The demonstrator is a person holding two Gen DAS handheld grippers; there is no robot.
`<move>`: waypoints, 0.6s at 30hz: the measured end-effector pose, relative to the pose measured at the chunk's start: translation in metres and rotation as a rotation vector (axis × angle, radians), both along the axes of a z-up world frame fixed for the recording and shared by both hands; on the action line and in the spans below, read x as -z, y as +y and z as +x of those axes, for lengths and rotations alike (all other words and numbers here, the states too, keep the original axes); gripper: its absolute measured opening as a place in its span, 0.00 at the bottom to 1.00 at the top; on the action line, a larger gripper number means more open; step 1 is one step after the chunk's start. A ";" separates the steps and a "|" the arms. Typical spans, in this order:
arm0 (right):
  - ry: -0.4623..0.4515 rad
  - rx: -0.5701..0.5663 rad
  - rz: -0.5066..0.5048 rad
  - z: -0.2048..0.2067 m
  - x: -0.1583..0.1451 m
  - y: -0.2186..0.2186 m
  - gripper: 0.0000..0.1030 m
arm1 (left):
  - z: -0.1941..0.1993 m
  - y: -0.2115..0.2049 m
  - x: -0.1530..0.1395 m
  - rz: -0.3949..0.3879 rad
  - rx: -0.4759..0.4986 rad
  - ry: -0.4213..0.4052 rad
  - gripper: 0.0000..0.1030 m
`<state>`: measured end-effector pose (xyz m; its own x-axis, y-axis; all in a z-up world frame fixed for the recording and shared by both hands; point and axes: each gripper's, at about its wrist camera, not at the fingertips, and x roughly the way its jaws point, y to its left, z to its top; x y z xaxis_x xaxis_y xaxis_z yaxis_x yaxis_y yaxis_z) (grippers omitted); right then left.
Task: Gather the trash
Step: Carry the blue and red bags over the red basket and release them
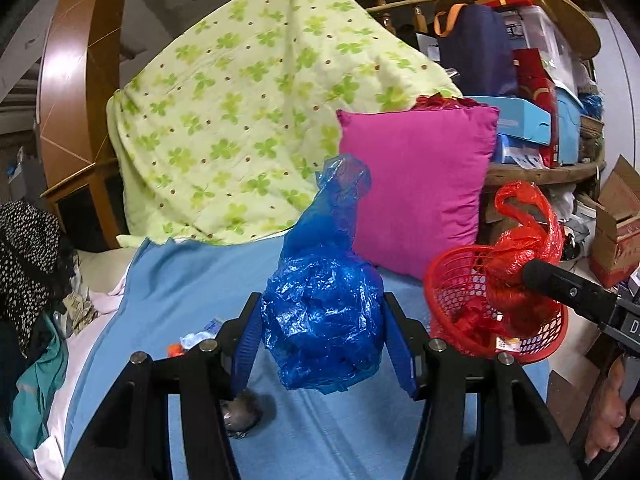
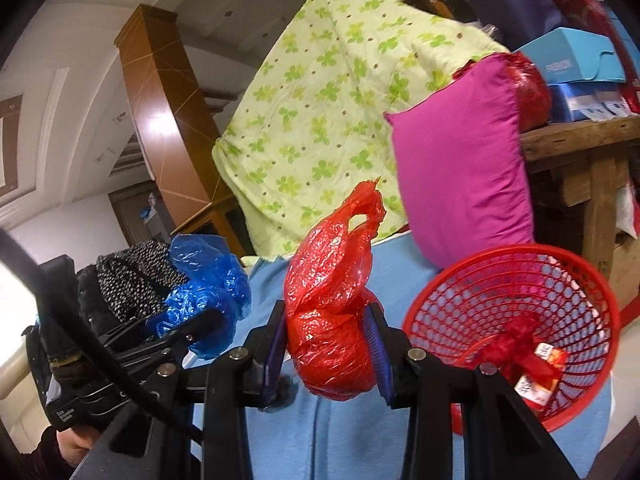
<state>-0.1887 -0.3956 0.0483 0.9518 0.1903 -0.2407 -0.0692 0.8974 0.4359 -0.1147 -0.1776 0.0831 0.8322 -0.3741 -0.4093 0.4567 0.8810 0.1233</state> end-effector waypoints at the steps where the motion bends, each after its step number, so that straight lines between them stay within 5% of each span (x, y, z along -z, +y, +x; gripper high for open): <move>1: -0.002 0.007 0.000 -0.001 -0.001 -0.003 0.39 | -0.001 -0.004 -0.001 0.004 0.007 -0.004 0.57; 18: -0.029 0.101 0.050 -0.031 0.004 -0.040 0.39 | -0.011 -0.044 -0.012 0.050 0.075 -0.041 0.58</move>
<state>-0.2198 -0.4356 0.0446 0.9731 0.1039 -0.2054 0.0074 0.8777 0.4792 -0.1254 -0.2215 0.0947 0.8191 -0.4155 -0.3956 0.5145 0.8370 0.1861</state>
